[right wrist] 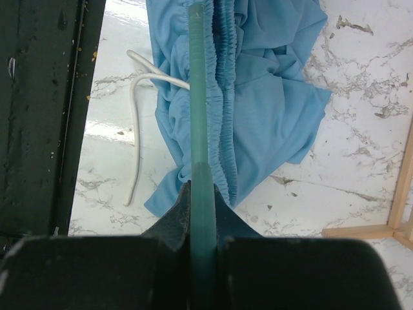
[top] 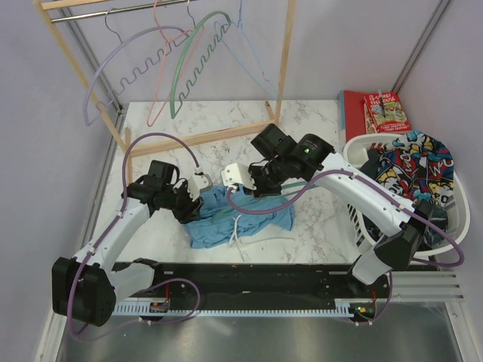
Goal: Place the shorts on the hanger
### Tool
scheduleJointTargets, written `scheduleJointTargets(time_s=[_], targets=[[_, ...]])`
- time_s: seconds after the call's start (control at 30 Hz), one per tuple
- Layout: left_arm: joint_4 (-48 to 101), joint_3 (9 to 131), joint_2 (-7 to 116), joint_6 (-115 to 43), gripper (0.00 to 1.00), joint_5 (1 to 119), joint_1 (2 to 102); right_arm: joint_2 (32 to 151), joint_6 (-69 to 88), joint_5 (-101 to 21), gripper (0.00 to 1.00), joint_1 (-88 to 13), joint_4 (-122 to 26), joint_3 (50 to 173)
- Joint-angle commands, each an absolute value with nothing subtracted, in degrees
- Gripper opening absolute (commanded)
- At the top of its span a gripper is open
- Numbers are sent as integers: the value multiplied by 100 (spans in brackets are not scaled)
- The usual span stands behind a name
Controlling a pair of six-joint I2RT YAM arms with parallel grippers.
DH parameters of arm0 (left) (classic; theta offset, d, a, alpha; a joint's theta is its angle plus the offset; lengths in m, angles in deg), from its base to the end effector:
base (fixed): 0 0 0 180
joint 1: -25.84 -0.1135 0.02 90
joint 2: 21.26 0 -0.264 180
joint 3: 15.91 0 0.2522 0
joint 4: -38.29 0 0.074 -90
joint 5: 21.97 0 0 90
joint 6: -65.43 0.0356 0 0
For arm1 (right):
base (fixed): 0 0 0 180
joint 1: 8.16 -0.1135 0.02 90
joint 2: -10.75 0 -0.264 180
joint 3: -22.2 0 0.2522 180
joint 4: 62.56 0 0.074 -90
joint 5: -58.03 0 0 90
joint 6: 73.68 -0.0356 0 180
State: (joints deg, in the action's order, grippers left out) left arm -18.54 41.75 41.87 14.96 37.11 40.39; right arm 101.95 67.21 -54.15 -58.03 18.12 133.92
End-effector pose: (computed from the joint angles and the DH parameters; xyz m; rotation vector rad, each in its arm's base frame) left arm 0.1893 -0.0680 0.2324 1.2923 2.1557 -0.5434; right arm 0.1927 0.2495 0.3731 -2.0701 1.5391 0.4988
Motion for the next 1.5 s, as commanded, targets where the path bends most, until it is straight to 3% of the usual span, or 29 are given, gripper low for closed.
scheduleJointTargets(time_s=[0.0, 0.33, 0.6, 1.27, 1.47], targets=[[-1617, 4539, 4211, 1182, 53, 3445, 4017, 10066, 6870, -5526, 0, -5800, 1773, 13537], [-1617, 4285, 4501, 1445, 49, 3586, 4017, 9996, 6923, -5438, 0, -5703, 1651, 13554], [-1757, 4381, 4466, 1542, 23, 3534, 4025, 10189, 6958, -5430, 0, -5677, 1387, 13669], [-2013, 4478, 4422, 1665, 3, 3454, 4025, 10312, 7275, -5816, 0, -5650, 1571, 13625], [-2021, 4505, 4448, 1709, 2, 3366, 4034, 10374, 7318, -5799, 0, -5641, 1606, 13598]])
